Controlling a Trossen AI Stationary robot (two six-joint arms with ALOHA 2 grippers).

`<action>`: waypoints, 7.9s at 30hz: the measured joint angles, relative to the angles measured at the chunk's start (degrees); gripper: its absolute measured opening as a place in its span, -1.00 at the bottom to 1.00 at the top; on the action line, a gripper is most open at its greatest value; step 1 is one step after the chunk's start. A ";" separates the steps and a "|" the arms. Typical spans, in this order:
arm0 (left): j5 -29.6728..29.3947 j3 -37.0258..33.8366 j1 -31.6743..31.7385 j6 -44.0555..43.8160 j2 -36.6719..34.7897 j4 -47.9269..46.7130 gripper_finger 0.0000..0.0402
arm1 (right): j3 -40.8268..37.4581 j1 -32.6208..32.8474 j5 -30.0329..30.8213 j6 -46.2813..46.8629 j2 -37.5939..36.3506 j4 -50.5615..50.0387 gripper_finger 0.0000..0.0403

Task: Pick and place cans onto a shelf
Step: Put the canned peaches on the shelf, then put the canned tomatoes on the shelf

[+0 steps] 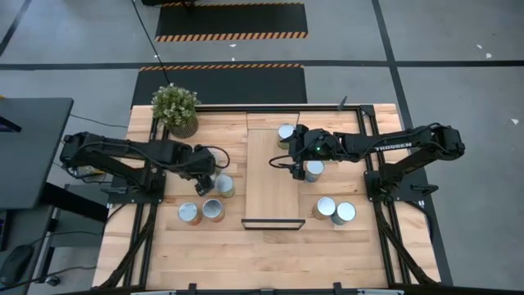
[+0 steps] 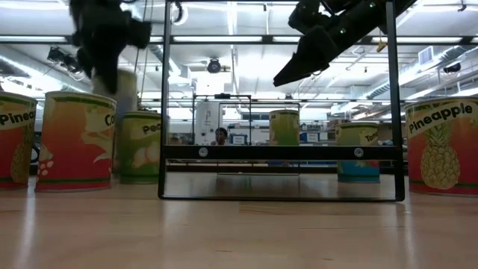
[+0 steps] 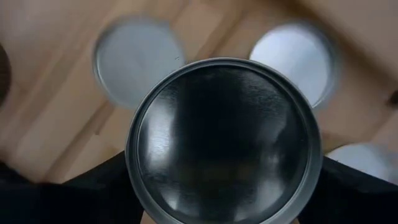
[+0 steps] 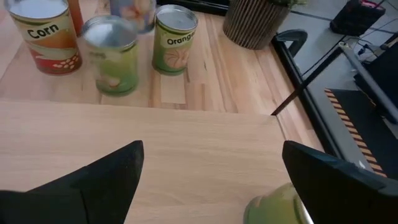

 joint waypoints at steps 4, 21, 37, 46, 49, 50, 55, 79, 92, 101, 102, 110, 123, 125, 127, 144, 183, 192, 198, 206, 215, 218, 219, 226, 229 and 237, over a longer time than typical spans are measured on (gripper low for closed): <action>-2.69 7.31 0.44 3.00 2.05 -1.45 0.54 | 0.00 -0.02 3.07 0.88 -2.94 -4.08 0.94; -2.61 30.82 11.53 35.27 30.43 7.45 0.55 | 0.04 -0.09 7.20 5.22 -7.38 -12.37 0.94; 10.25 32.76 15.37 46.56 40.32 15.24 0.57 | 0.04 -0.07 6.94 5.22 -8.33 -13.36 0.94; 9.06 33.57 15.37 45.65 40.08 15.15 0.57 | 0.04 -0.04 6.70 5.25 -8.33 -13.32 0.94; 8.06 33.57 15.34 44.78 40.08 15.13 0.57 | 0.04 -0.02 6.09 5.27 -8.33 -13.33 0.94; 7.82 33.57 15.35 44.70 40.07 15.14 0.57 | 0.04 -0.02 5.91 5.27 -8.33 -13.32 0.94; 7.51 33.57 15.37 46.49 40.04 15.26 0.57 | 0.04 -0.02 5.78 5.27 -8.33 -13.29 0.94; -7.80 33.62 14.00 52.74 39.58 15.39 0.92 | 0.03 -0.02 3.83 5.12 -8.30 -12.38 0.94; -15.30 33.62 13.92 56.62 39.60 14.92 0.92 | 0.02 -0.02 3.83 5.20 -8.30 -12.27 0.94; -22.06 33.62 13.75 58.60 39.62 16.75 0.92 | 0.02 -0.02 3.83 5.20 -8.28 -11.94 0.94; -23.10 33.62 13.70 58.60 39.64 16.73 0.92 | 0.02 -0.02 3.83 5.20 -8.28 -11.94 0.94; -20.69 33.59 11.61 57.71 37.03 12.57 0.92 | 0.02 -0.02 3.83 4.95 -8.28 -12.05 0.94; -7.39 33.42 5.47 39.47 26.80 -0.45 0.92 | -3.87 1.54 4.53 9.83 -7.15 -13.70 0.94; -7.28 33.41 4.59 38.67 26.18 -1.43 0.92 | -3.87 2.94 5.98 10.54 -7.15 -14.90 0.94; -7.37 33.42 3.75 38.59 25.83 -0.89 0.92 | -3.87 4.09 9.14 11.32 -7.13 -16.29 0.94; -14.08 27.82 -2.21 39.10 24.32 2.92 0.92 | -3.87 4.75 16.13 29.93 -0.04 -27.23 0.94; -14.48 -12.45 -5.49 42.08 -5.30 52.11 0.92 | 4.64 1.92 1.28 33.63 1.88 -41.16 0.42; -14.24 -22.76 -5.49 43.92 -14.58 65.21 0.92 | 12.49 2.44 3.01 24.92 3.93 -40.48 0.42; -14.26 -26.80 -5.49 44.22 -16.23 71.95 0.92 | 12.09 2.11 1.00 19.43 7.08 -33.64 0.41; -14.25 -27.15 -5.49 38.20 -16.14 72.27 0.92 | 12.02 2.01 -1.91 15.70 12.00 -30.13 0.42; -14.26 -27.15 -5.49 37.49 -16.14 72.15 0.92 | 12.04 -0.41 -1.69 14.23 11.74 -27.91 0.63; -14.27 -27.15 -5.49 37.49 -16.14 72.11 0.92 | 12.04 -0.74 -1.45 14.32 10.06 -28.70 0.70; -14.28 -27.15 -5.49 37.49 -16.14 72.09 0.92 | 12.04 -0.63 -0.75 14.42 9.44 -28.71 0.72; -14.27 -27.15 -5.49 37.49 -16.14 72.02 0.92 | 12.07 0.87 8.17 15.15 6.32 -31.39 0.73; -14.28 -27.15 -5.49 37.51 -16.14 72.02 0.92 | 12.07 2.09 9.58 15.88 5.06 -31.35 0.73; -14.28 -27.13 -5.49 37.53 -16.11 72.13 0.92 | 12.07 8.59 16.94 12.34 7.64 -24.90 0.73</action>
